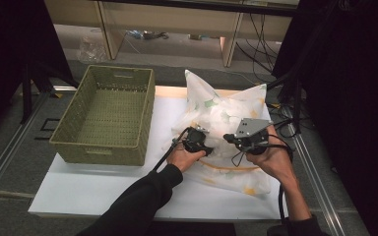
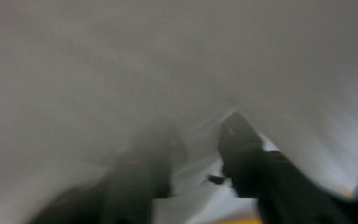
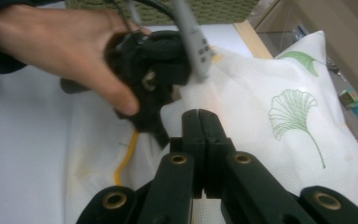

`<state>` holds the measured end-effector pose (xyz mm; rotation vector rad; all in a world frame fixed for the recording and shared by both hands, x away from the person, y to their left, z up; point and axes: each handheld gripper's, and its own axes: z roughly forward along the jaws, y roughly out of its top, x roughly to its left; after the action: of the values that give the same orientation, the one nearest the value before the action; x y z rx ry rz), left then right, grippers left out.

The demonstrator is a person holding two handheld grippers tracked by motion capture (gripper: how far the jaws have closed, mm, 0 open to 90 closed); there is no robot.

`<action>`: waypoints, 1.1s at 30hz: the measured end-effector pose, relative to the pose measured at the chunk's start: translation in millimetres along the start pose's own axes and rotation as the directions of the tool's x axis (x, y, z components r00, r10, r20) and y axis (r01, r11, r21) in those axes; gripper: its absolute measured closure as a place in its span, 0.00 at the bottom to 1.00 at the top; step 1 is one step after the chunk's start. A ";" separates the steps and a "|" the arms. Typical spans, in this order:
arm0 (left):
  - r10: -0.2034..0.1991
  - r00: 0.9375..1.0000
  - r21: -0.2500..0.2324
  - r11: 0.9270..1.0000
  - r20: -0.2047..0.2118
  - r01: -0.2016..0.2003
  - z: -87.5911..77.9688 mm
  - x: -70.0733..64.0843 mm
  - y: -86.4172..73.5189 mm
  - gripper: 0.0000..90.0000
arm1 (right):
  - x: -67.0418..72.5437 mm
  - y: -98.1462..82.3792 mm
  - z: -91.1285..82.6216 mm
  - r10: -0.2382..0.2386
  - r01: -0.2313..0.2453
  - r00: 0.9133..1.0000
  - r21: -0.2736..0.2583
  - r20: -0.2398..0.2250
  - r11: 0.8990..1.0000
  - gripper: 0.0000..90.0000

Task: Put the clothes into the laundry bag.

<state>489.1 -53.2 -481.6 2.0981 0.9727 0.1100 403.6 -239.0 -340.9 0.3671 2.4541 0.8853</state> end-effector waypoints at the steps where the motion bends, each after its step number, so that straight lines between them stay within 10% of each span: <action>1: -0.001 1.000 -0.001 1.000 -0.006 0.001 1.7 0.7 3.1 0.86 | 0.4 -0.6 0.9 0.002 -0.002 1.000 0.005 -0.008 1.000 1.00; 8: -0.046 0.996 -0.145 0.989 -0.070 0.036 11.7 -3.0 25.0 0.91 | 0.4 -4.9 3.3 0.036 -0.036 0.999 0.019 -0.033 0.999 1.00; 14: -0.045 0.997 -0.098 0.994 -0.065 0.038 15.6 3.6 13.4 0.83 | 4.8 -10.1 11.2 0.023 -0.021 0.998 0.029 -0.066 0.999 1.00; 19: 0.111 0.992 0.014 0.994 -0.065 -0.111 -20.5 -3.3 5.3 0.58 | 2.9 -9.7 10.1 0.019 -0.017 0.998 0.035 -0.064 0.999 1.00; 24: 0.135 0.982 -0.006 0.991 -0.131 -0.137 -61.5 -0.9 -0.6 0.48 | 3.7 -9.8 8.9 0.045 -0.044 0.998 0.033 -0.050 0.998 1.00; 28: 0.173 0.963 -0.007 0.984 -0.208 -0.178 -86.9 10.7 -2.9 0.42 | 3.0 -9.4 9.7 0.030 -0.028 0.998 0.033 -0.053 0.999 1.00; 33: 0.153 0.957 -0.011 0.987 -0.246 -0.161 -101.5 21.3 -3.8 0.38 | 2.1 -9.0 9.8 0.029 -0.027 0.998 0.031 -0.051 0.999 1.00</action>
<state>463.0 26.8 -420.9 2.1660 0.9374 0.4718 406.4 -239.8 -354.0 0.3950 2.5176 0.8795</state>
